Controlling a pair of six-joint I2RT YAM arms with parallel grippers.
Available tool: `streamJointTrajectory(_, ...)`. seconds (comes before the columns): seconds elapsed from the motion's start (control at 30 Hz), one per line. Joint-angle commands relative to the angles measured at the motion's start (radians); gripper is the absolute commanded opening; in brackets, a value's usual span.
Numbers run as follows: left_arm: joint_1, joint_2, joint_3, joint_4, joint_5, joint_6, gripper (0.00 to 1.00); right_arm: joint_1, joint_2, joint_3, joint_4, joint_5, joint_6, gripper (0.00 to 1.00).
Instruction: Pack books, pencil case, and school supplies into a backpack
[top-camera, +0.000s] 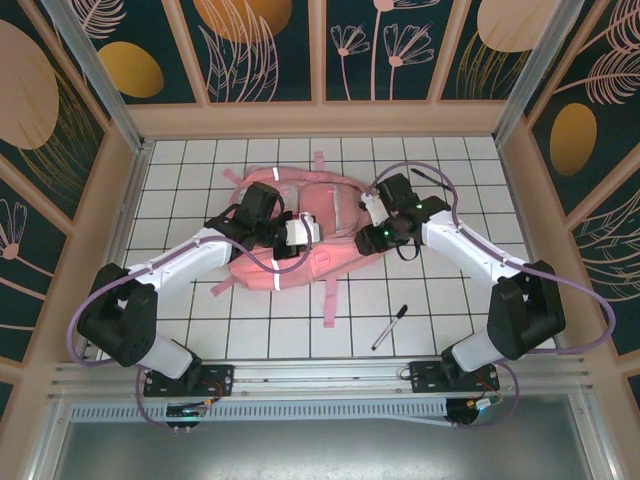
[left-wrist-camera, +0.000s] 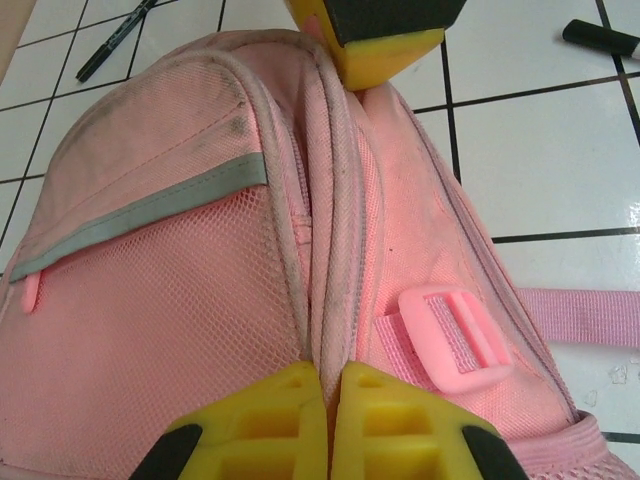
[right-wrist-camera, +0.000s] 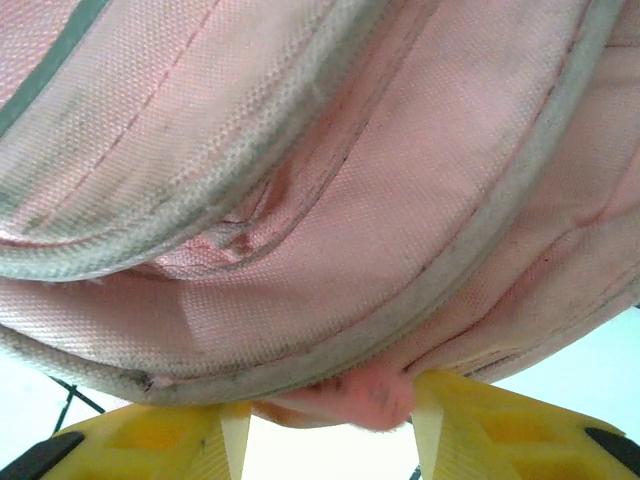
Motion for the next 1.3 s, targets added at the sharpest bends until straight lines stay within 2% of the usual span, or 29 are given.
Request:
streamJointTrajectory(0.0, -0.004, -0.041, 0.014, 0.028, 0.138, 0.062, 0.00, -0.002, 0.006, 0.050, -0.030, -0.036, -0.117, 0.45)
streamJointTrajectory(0.1, 0.000, -0.043, 0.006, 0.022, 0.136, 0.087, 0.00, 0.000, -0.017, 0.049, -0.028, -0.052, -0.136, 0.40)
streamJointTrajectory(0.27, 0.004, -0.053, 0.007, 0.014, 0.128, 0.081, 0.00, 0.003, -0.036, 0.045, -0.037, -0.135, -0.159, 0.06)
streamJointTrajectory(0.33, 0.009, -0.058, -0.004, 0.019, 0.124, 0.094, 0.00, 0.003, -0.047, 0.041, -0.039, -0.134, -0.153, 0.00)
streamJointTrajectory(0.57, 0.063, -0.100, -0.053, 0.009, 0.120, 0.167, 0.00, -0.095, -0.117, -0.009, -0.011, -0.070, -0.097, 0.00)
streamJointTrajectory(0.7, 0.086, -0.098, -0.047, -0.007, 0.126, 0.181, 0.00, -0.103, -0.155, -0.039, 0.013, -0.126, -0.093, 0.00)
streamJointTrajectory(0.8, 0.092, -0.104, -0.042, -0.023, 0.175, 0.179, 0.00, -0.102, -0.153, -0.061, 0.034, -0.197, -0.092, 0.00)
streamJointTrajectory(0.83, 0.090, -0.106, -0.044, -0.023, 0.200, 0.185, 0.00, -0.098, -0.156, -0.072, 0.048, -0.210, -0.100, 0.22)
streamJointTrajectory(0.87, 0.091, -0.106, -0.045, -0.026, 0.221, 0.196, 0.00, -0.086, -0.165, -0.089, 0.060, -0.218, -0.131, 0.31)
streamJointTrajectory(0.9, 0.091, -0.105, -0.044, -0.028, 0.239, 0.198, 0.00, -0.075, -0.182, -0.116, 0.076, -0.239, -0.215, 0.34)
streamJointTrajectory(1.0, 0.091, -0.113, -0.033, -0.030, 0.278, 0.180, 0.00, -0.038, -0.279, -0.238, 0.201, -0.245, -0.435, 0.36)
streamJointTrajectory(1.07, 0.090, -0.133, -0.046, 0.011, 0.305, 0.145, 0.00, -0.065, -0.354, -0.338, 0.340, -0.265, -0.528, 0.36)
streamJointTrajectory(1.13, 0.091, -0.155, -0.073, 0.080, 0.329, 0.104, 0.00, -0.144, -0.403, -0.429, 0.494, -0.322, -0.543, 0.30)
streamJointTrajectory(1.2, 0.091, -0.161, -0.085, 0.119, 0.342, 0.084, 0.00, -0.199, -0.408, -0.461, 0.568, -0.431, -0.592, 0.27)
streamJointTrajectory(1.27, 0.092, -0.157, -0.083, 0.122, 0.356, 0.073, 0.00, -0.212, -0.398, -0.480, 0.606, -0.474, -0.651, 0.25)
